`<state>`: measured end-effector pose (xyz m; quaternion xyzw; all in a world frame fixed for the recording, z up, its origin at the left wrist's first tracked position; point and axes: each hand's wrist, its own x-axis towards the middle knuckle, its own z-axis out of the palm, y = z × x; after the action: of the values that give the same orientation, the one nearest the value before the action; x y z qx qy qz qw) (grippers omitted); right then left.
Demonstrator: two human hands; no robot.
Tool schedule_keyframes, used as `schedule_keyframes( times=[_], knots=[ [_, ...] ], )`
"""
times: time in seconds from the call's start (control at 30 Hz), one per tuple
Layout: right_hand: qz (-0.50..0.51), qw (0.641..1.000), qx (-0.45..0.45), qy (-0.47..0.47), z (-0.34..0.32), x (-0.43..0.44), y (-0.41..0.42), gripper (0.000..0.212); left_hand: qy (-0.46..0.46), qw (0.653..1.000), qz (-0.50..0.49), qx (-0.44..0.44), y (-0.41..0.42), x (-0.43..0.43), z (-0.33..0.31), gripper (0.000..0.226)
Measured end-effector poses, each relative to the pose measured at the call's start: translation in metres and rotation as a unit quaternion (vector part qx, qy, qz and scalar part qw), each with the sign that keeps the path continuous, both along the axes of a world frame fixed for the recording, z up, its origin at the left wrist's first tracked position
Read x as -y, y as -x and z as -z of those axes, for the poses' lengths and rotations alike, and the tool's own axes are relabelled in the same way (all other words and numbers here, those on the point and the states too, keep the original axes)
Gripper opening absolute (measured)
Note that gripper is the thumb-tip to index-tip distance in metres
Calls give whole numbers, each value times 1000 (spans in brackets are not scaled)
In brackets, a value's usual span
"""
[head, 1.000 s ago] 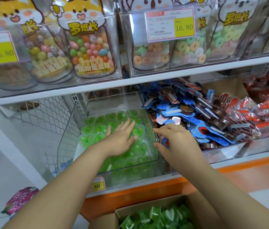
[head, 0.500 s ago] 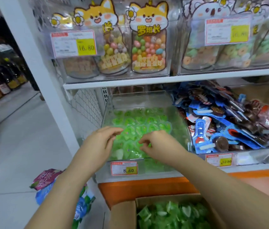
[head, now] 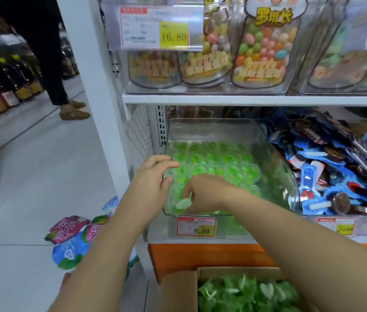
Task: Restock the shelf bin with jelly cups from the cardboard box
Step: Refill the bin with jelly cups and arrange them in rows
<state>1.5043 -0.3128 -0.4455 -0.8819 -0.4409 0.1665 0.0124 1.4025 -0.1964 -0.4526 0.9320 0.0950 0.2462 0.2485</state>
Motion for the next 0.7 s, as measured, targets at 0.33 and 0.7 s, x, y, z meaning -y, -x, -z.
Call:
schedule_keyframes(
  times=[0.33, 0.7],
  knots=[
    [193, 816, -373, -398, -29, 33, -17, 19, 106, 992, 58, 46, 6, 16, -23, 43],
    [192, 819, -318, -438, -43, 50, -7, 16, 345, 932, -31, 104, -5, 28, -28, 15]
  ],
)
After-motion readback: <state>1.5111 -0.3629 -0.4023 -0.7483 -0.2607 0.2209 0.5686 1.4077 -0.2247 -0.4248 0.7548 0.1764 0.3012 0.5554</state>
